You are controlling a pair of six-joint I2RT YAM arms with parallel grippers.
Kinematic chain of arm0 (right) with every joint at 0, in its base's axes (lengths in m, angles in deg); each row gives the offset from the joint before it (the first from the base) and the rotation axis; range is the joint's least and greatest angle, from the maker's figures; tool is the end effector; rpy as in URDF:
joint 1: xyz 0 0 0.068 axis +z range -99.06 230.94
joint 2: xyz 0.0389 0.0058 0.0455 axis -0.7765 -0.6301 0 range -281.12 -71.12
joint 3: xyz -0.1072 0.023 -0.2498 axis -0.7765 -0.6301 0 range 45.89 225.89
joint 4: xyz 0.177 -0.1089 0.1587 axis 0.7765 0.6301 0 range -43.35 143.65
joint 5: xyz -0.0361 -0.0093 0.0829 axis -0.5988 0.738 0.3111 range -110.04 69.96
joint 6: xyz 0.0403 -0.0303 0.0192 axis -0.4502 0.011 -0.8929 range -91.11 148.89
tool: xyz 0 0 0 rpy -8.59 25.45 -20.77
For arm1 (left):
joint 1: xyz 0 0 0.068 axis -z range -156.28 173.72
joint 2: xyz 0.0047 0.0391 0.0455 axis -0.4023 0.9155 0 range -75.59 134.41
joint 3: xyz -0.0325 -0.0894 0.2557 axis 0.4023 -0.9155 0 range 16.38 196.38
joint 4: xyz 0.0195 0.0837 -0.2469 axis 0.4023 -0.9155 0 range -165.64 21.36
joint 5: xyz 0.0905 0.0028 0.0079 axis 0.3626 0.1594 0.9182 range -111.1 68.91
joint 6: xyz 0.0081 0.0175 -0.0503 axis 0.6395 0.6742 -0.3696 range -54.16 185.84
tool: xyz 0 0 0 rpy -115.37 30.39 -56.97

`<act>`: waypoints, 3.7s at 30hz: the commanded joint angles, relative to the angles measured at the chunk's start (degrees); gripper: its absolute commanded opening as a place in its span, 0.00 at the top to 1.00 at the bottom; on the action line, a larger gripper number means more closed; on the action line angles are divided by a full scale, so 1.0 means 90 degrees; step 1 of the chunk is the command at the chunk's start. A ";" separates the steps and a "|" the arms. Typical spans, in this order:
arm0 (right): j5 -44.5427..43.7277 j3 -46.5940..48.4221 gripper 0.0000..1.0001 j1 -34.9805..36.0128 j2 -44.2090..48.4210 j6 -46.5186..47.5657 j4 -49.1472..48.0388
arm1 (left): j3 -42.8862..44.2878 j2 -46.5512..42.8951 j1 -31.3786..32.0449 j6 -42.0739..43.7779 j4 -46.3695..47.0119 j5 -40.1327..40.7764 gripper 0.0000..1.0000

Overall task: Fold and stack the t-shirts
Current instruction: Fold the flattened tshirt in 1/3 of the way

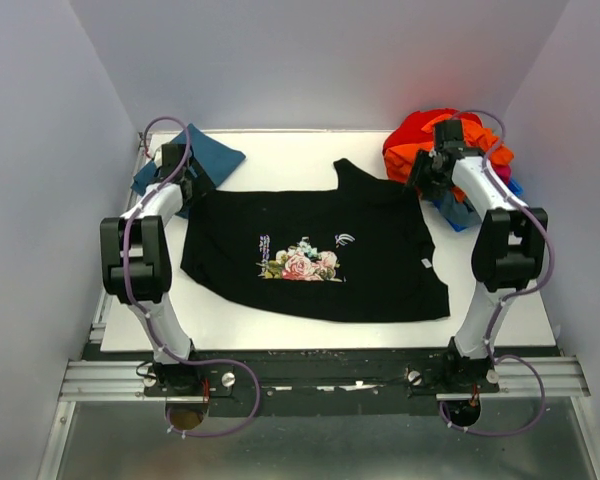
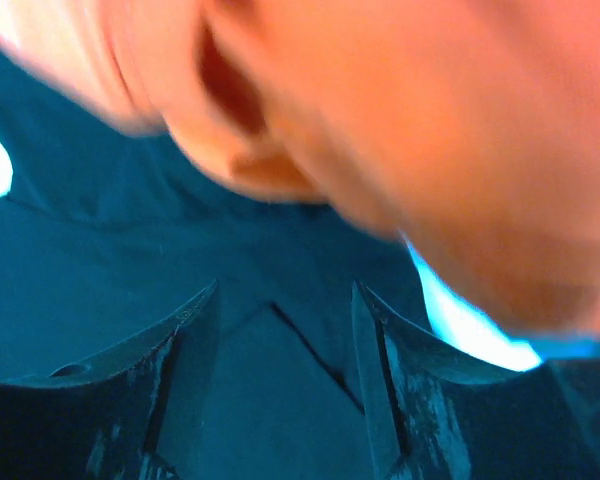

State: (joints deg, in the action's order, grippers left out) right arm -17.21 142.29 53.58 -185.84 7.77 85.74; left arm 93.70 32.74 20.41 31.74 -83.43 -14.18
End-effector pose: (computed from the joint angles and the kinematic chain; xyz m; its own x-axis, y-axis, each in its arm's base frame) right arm 0.4403 0.0221 0.2410 -0.8113 0.3228 -0.4874 0.2356 0.9436 0.2328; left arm 0.4192 0.0286 0.2110 -0.5135 -0.5872 -0.6257 -0.5183 0.7934 -0.3193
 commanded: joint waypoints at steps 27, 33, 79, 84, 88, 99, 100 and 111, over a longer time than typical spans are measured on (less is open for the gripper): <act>0.2789 -0.4860 0.57 0.4141 0.1887 -0.1265 -0.5758 | -0.3737 -0.4460 0.0348 -0.0351 -0.0779 -0.0768 0.07; 0.3337 -0.5817 0.90 0.4356 0.1731 -0.1832 -0.7125 | -0.3514 -0.4030 0.0348 -0.0146 -0.1071 -0.0769 0.09; 0.2977 -0.5184 0.99 0.4639 0.0383 -0.2526 -0.5994 | -0.3024 -0.4985 -0.0042 -0.1062 -0.5113 0.0657 0.44; 0.2957 -0.5184 0.99 0.4639 0.0422 -0.2526 -0.5964 | -0.3347 -0.5942 -0.0208 -0.1650 -0.5574 0.1086 0.01; 0.3025 -0.5242 0.99 0.4629 0.0432 -0.2565 -0.6072 | -0.3444 -0.5964 -0.0286 -0.1435 -0.4873 0.0756 0.01; 0.3006 -0.5291 0.99 0.4629 0.0559 -0.2506 -0.6131 | -0.3522 -0.4167 -0.0306 -0.1522 -0.3445 0.0422 0.13; 0.2996 -0.5282 0.99 0.4629 0.0549 -0.2506 -0.6111 | -0.3561 -0.4156 -0.0306 -0.1561 -0.3445 0.0519 0.16; 0.2957 -0.5281 0.99 0.4629 0.0588 -0.2516 -0.6062 | -0.4098 -0.3522 -0.0442 -0.2450 -0.3649 0.0638 0.37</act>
State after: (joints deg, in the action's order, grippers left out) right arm 12.41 95.43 94.89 -181.31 -16.10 27.82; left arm 58.84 -2.06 17.48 13.94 -115.19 -8.95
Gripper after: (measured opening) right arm 0.011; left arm 0.630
